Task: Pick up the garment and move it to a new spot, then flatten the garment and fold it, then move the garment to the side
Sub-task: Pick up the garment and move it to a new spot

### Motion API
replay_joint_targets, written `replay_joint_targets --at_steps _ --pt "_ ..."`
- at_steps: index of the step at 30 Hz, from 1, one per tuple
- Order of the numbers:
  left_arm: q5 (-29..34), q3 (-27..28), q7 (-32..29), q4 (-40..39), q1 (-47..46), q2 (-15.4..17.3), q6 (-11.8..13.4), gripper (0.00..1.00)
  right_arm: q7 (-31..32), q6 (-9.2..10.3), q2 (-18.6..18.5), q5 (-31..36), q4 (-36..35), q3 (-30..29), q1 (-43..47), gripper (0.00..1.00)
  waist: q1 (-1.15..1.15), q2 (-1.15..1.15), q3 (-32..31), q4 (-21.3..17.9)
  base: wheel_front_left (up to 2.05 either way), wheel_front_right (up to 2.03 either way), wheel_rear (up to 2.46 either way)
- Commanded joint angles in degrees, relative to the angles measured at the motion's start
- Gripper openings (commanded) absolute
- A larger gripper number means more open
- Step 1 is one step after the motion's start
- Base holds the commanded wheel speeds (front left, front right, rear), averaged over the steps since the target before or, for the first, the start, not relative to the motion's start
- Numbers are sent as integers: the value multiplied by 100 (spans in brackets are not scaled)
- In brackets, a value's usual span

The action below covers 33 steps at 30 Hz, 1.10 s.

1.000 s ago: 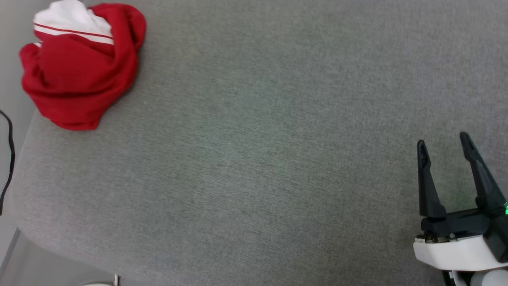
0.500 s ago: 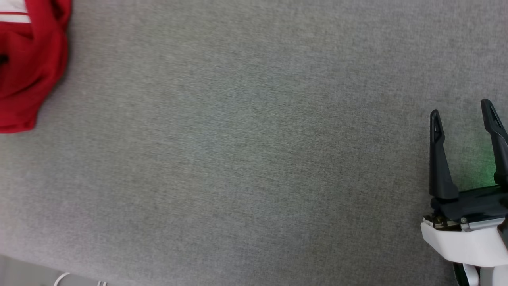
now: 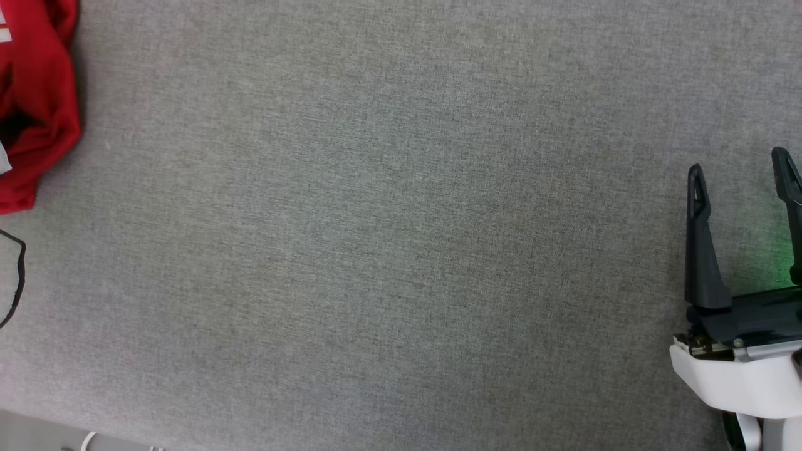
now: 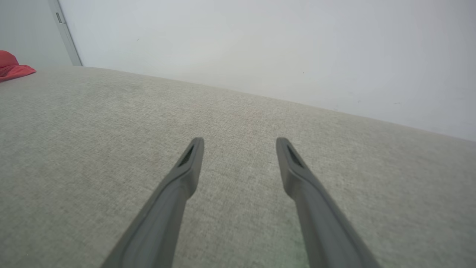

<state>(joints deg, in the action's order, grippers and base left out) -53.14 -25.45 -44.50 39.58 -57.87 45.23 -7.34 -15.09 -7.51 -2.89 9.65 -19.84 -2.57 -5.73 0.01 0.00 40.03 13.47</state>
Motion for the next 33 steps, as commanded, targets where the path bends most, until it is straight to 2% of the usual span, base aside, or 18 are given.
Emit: replay_joint_targets --at_steps 1,7,11,19,20,28,32,33 --pt "-26 -87 -12 69 100 -55 -1 0 -13 4 2 17 29 1 -43 100 -1 0 -36 12 0 0 0" --pt "-22 -331 286 -119 -226 437 2 0 -13 4 3 -206 295 51 73 100 -1 0 -593 32 0 0 0" --pt "65 -580 332 -545 -440 698 2 0 -13 4 4 -373 487 62 169 100 -1 0 -1031 62 0 0 0" --pt "394 -1223 -19 -1827 -1098 1076 2 0 -12 4 4 -718 820 173 379 100 -1 0 -1859 -16 0 0 0" --pt "509 -1500 -187 -2310 -1401 1098 3 0 -13 4 4 -859 904 224 426 100 -1 0 -2123 -155 0 0 0" --pt "548 -2366 -502 -3207 -2121 584 2 0 -12 4 6 -1103 1073 303 665 100 -1 0 -2648 -724 0 0 0" --pt "436 -2855 -463 -3388 -2272 164 3 0 -12 4 6 -1207 1126 361 716 100 -1 0 -2803 -1114 0 0 0" --pt "310 -3207 -357 -3469 -2243 -162 3 0 -13 4 7 -1256 1146 391 763 100 -1 0 -2867 -1412 0 0 0"
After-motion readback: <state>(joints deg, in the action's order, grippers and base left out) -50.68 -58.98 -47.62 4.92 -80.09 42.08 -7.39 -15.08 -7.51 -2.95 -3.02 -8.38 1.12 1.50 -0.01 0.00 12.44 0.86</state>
